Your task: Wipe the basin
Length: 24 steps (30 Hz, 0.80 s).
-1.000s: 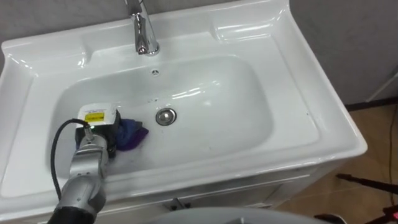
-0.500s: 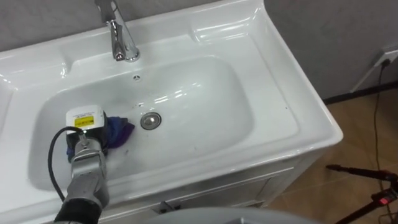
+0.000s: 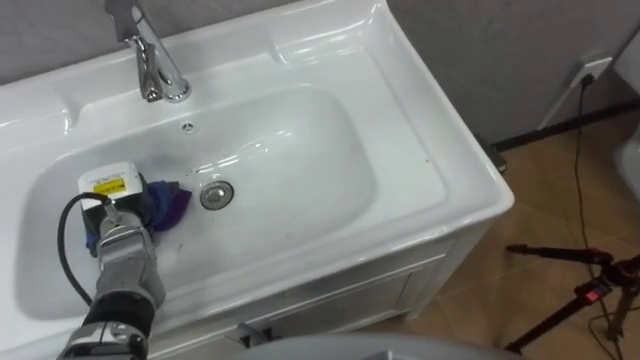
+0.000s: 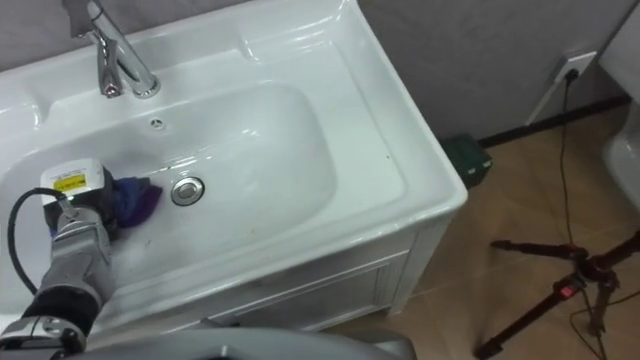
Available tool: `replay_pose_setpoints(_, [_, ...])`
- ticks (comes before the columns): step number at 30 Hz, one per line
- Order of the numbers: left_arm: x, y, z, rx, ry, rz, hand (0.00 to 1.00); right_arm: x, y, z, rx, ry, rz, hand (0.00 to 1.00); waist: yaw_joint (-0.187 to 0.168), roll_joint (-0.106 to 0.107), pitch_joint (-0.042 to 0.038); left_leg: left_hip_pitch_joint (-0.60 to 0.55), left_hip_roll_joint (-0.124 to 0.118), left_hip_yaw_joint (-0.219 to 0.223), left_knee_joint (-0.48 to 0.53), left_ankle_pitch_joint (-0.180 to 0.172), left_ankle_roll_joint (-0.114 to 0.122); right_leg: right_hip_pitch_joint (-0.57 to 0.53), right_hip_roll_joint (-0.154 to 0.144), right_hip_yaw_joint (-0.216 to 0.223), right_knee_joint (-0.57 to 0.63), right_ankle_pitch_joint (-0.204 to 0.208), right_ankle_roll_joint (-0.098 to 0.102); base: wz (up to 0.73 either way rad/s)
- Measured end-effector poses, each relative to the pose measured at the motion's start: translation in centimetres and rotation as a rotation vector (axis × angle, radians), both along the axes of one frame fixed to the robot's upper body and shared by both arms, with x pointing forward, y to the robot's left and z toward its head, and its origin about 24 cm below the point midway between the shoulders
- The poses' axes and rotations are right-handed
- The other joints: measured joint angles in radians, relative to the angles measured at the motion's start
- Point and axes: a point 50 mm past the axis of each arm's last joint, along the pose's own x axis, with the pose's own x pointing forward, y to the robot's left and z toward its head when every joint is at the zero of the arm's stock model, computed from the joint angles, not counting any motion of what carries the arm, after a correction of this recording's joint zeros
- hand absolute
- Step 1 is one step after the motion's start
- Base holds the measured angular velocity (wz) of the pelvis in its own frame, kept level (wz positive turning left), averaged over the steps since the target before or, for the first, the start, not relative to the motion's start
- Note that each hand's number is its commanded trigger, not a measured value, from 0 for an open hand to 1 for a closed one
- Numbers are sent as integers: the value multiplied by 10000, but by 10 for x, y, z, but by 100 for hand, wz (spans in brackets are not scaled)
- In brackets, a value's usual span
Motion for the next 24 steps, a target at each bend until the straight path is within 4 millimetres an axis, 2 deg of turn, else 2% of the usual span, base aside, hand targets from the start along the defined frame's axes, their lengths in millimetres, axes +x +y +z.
replay_pose_setpoints(3, [11, 0, 8, 19, -331, -14, 100, -3, -2, 1, -105, 55, -27, 0, 72, 73, -42, -24, 35, 154, -32, 19, -33, -99, 2, 0, -7, 41, 64, -4])
replay_pose_setpoints(5, [18, 7, 16, 220, -570, 11, 100, -1, -2, 1, -121, -20, -48, 0, 97, 61, -21, -9, 68, 200, -54, 12, -41, -121, 2, 5, -20, 81, 203, -17])
replay_pose_setpoints(10, [31, 13, 29, 371, -1033, 40, 100, -5, -3, 2, -157, 37, -104, 0, 84, 183, 16, -68, 64, 260, -49, -62, -38, -136, -1, 33, -141, 92, 239, -2])
replay_pose_setpoints(16, [32, 12, 29, 292, -1061, -57, 100, -5, -3, 1, -120, 33, -102, 0, 113, 246, 32, -71, 59, 289, -47, -83, -21, -139, 0, 84, -177, 103, 250, -1])
replay_pose_setpoints(24, [33, 13, 30, -238, -1301, 221, 100, -1, -2, 1, 2, -328, -333, 0, 113, 175, 75, -68, 73, 286, -16, -83, -22, -126, 13, 85, -135, 105, 246, 0])
